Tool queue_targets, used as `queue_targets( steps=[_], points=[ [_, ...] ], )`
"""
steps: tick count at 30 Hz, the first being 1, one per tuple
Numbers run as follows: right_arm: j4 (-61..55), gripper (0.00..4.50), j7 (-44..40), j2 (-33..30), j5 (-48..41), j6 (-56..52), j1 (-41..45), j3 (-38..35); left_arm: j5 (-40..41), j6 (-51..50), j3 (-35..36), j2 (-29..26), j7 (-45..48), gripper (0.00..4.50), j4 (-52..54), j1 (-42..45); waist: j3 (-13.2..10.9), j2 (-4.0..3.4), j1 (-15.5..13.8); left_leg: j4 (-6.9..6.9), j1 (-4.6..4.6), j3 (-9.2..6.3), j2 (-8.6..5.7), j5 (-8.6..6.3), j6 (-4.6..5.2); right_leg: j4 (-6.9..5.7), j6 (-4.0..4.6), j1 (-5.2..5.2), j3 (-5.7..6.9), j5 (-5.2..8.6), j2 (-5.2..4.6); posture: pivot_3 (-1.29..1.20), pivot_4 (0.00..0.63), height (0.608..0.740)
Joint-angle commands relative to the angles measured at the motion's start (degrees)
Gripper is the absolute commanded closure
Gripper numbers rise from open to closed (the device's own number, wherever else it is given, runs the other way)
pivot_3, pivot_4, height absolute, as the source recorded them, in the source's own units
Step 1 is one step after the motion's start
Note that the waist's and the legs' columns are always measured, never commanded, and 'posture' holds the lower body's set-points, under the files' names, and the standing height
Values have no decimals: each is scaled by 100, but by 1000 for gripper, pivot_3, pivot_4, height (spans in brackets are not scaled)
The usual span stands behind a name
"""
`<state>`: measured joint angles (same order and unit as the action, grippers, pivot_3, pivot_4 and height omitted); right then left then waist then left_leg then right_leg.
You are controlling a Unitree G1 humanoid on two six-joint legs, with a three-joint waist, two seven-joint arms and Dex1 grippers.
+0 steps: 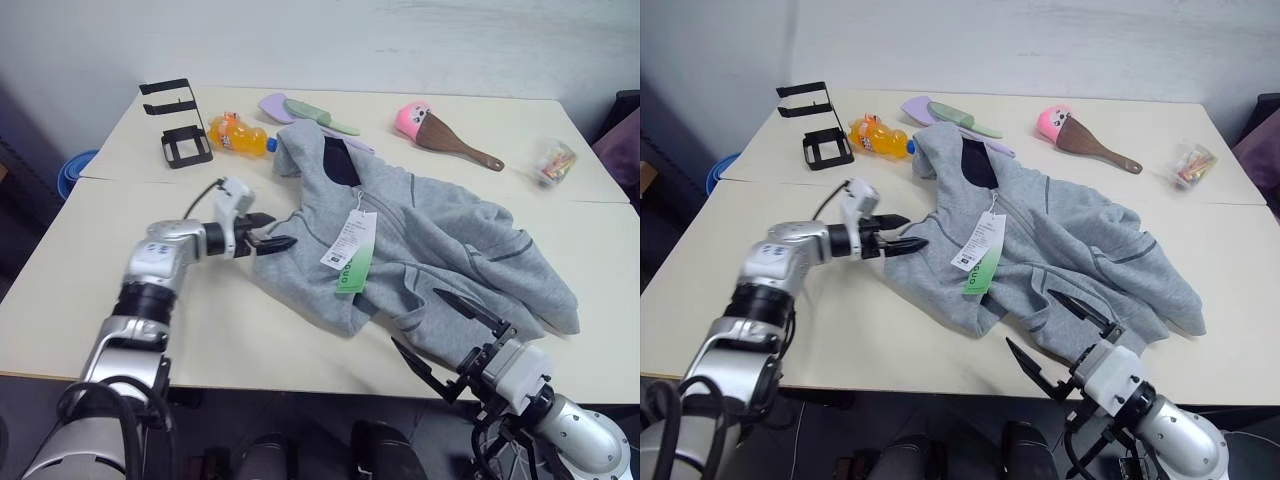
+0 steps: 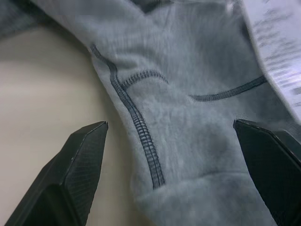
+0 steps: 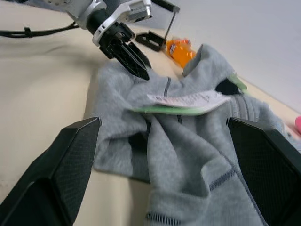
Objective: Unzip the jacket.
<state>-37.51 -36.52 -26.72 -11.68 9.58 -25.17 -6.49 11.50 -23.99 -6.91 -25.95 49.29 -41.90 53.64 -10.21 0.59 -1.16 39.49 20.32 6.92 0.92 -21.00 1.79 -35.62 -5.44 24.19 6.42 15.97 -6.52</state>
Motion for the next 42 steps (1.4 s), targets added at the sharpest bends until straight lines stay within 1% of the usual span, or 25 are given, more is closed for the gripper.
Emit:
queue_targets(
  steps=[1,3,5,7,8,9,10,12,13,14,15,16,18,20,22,25,28,30,33,35,38,40,42],
  points=[
    [-48,0,112,74,-103,172,-158,-182,-292,98,-2,105,-124,626,-574,327,-1,2,8,0,0,0,2,0,0,0,0,0,1,0,1,0,150,740],
    [8,0,144,119,-172,225,-231,-279,-255,-128,-30,186,155,1182,-648,327,-1,2,9,2,-1,0,5,0,0,-1,-1,0,3,0,0,0,150,740],
    [73,0,147,181,-326,369,-266,-393,-40,-529,68,241,491,1871,-537,263,-1,1,0,3,-2,0,13,0,0,-2,-1,0,2,0,-1,0,150,740],
    [110,0,155,263,-551,464,-290,-509,184,-866,300,239,590,2406,-372,145,-1,1,-2,7,-1,0,25,0,0,-3,-1,-1,1,1,-1,0,150,740],
    [132,0,129,269,-607,492,-300,-542,254,-916,446,229,518,2779,-305,82,-1,1,-1,7,0,0,27,0,0,-3,-1,-1,1,0,-1,0,150,740],
    [169,0,88,250,-625,529,-303,-570,371,-979,675,197,374,3202,-208,-10,-1,2,-1,8,-1,-1,29,0,0,-4,-1,0,1,0,-2,0,150,740],
    [207,0,57,231,-632,556,-297,-585,485,-1060,910,143,218,3409,-100,-122,-1,2,6,10,1,-2,32,0,0,-4,-1,0,1,1,-1,0,150,740],
    [296,0,22,190,-639,589,-237,-603,712,-1329,1386,-90,-46,4062,416,-628,-1,2,87,11,-1,-1,37,0,-1,-4,-1,-1,-2,1,1,0,150,740],
    [342,0,1,176,-657,589,-201,-602,987,-1350,1786,-169,-94,4361,987,-1112,-1,1,149,12,-1,-1,44,-2,-4,-7,0,-1,-3,1,2,0,150,740],
    [378,0,-18,165,-674,592,-178,-605,1191,-1371,2060,-202,-138,4438,1432,-1460,0,1,193,11,-4,1,52,-4,-9,-7,1,0,-4,1,6,0,150,740],
    [399,0,-36,157,-693,592,-167,-610,1301,-1591,2172,-255,-205,4438,1787,-1710,0,1,212,11,-13,0,61,-9,-18,-10,6,0,-17,4,0,0,150,740],
    [438,0,-116,109,-727,574,-135,-578,1475,-1886,2379,-303,-356,4438,2486,-2230,-1,2,244,14,-13,-8,65,-12,-23,-16,12,0,-22,8,-3,0,150,740],
    [501,0,-260,23,-797,545,-86,-533,1782,-2438,2629,-356,-616,4438,3553,-2975,0,1,277,21,-12,-18,78,-17,-36,-23,20,0,-36,12,-1,0,150,740],
    [615,0,-532,-162,-871,483,-17,-445,2406,-3007,3157,-300,-804,4438,4796,-3859,0,3,303,27,-13,-21,80,-18,-39,-26,24,-1,-46,14,-2,0,150,740],
    [702,0,-764,-361,-920,381,18,-382,2992,-3391,3602,-212,-966,4438,5674,-4486,1,1,272,29,-17,-25,83,-26,-44,-29,26,-1,-60,15,-3,0,150,740],
    [732,0,-1073,-770,-929,-14,-45,-275,3946,-3936,4066,-154,-1015,4438,6666,-5394,1,0,237,34,-16,-36,85,-27,-47,-27,34,-5,-55,20,-7,0,150,740],
    [729,0,-1103,-1024,-680,-263,-103,-252,4487,-4161,4162,-276,-985,4438,7205,-6019,2,-1,182,41,-19,-52,81,-33,-46,-17,40,-15,-52,23,-12,0,150,740],
    [755,0,-957,-1099,-486,-500,-78,-253,4580,-4061,4099,-430,-854,4438,7482,-6365,2,-1,139,47,-20,-56,83,-38,-51,-7,46,-18,-48,26,-12,0,150,740],
    [904,0,-798,-1250,69,-814,-22,-134,3877,-3194,3652,-910,-302,4438,7697,-6811,4,-4,123,51,-21,-55,82,-39,-54,-7,55,-19,-48,31,-10,0,150,740],
    [1036,0,-649,-1215,321,-871,88,-76,3652,-2801,3470,-1056,-184,4438,7492,-6771,12,-17,114,50,-21,-54,81,-42,-59,-6,64,-19,-44,37,-7,0,150,740],
    [1102,616,-431,-1090,375,-1080,282,-89,3472,-2407,3244,-1228,35,4500,7182,-6568,13,-18,120,50,-19,-54,81,-42,-59,-6,69,-18,-41,39,-6,0,150,740],
    [1062,1303,-398,-1082,404,-1075,324,-116,3336,-2206,3032,-1404,240,4500,6984,-6410,13,-18,122,50,-19,-53,83,-42,-59,-7,69,-18,-39,39,-4,0,150,740],
    [1007,1890,-484,-1131,342,-1071,246,-164,3255,-2096,2825,-1555,381,4500,6781,-6216,13,-19,122,50,-19,-53,83,-42,-59,-9,69,-18,-37,39,-3,0,150,740]
  ],
)
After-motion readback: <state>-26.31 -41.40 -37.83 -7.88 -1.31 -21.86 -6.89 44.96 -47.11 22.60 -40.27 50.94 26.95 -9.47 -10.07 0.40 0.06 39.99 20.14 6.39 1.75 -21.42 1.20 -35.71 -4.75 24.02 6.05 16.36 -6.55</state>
